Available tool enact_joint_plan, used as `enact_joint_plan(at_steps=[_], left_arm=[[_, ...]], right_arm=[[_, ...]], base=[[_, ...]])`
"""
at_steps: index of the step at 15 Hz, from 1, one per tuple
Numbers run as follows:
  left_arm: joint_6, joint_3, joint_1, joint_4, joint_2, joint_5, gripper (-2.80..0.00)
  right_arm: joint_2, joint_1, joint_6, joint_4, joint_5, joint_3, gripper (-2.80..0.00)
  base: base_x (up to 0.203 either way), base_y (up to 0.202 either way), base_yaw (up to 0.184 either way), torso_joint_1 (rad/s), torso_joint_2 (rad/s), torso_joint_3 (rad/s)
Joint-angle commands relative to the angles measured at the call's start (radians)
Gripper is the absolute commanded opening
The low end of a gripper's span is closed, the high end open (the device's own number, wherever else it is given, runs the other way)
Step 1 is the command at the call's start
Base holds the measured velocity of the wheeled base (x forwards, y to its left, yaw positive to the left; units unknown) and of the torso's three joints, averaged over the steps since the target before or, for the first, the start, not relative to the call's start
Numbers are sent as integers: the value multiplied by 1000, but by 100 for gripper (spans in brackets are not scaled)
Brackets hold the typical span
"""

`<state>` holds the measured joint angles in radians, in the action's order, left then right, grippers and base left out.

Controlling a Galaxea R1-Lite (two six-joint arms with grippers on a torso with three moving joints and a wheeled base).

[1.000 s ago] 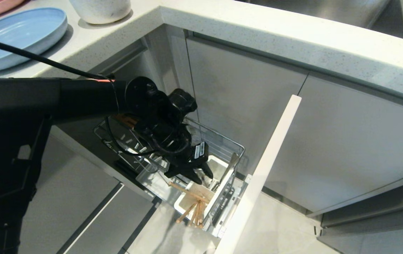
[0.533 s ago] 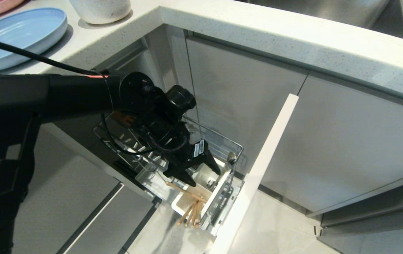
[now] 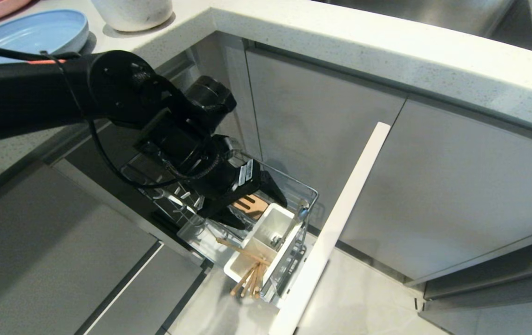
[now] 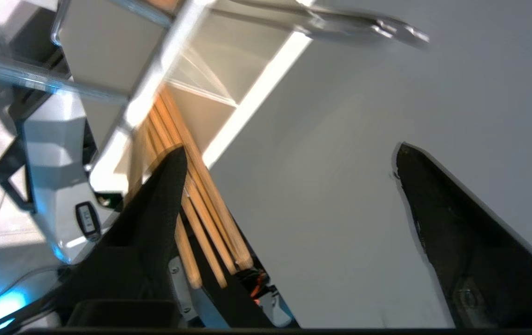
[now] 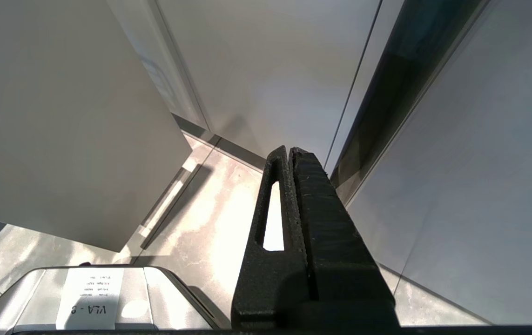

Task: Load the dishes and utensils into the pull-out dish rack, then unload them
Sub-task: Pick up the bowl and place it in the cupboard

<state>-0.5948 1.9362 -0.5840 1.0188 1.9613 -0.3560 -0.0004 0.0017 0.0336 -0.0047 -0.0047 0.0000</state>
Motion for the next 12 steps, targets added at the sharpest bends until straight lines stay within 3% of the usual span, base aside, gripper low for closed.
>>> enact_joint_plan(at_steps=[1, 8, 12], left_arm=[[-6, -2, 0, 12, -88, -3, -280], [-1, -2, 1, 26, -310, 2, -280], [31, -3, 73, 17, -462, -1, -280]], right_arm=[[-4, 1, 0, 0, 0, 2, -280], [-4, 0, 0, -1, 0, 2, -280], [-4, 1, 0, -1, 0, 2, -280]], base=[[0, 0, 0, 0, 0, 0], [0, 0, 0, 0, 0, 0], [0, 0, 0, 0, 0, 0]])
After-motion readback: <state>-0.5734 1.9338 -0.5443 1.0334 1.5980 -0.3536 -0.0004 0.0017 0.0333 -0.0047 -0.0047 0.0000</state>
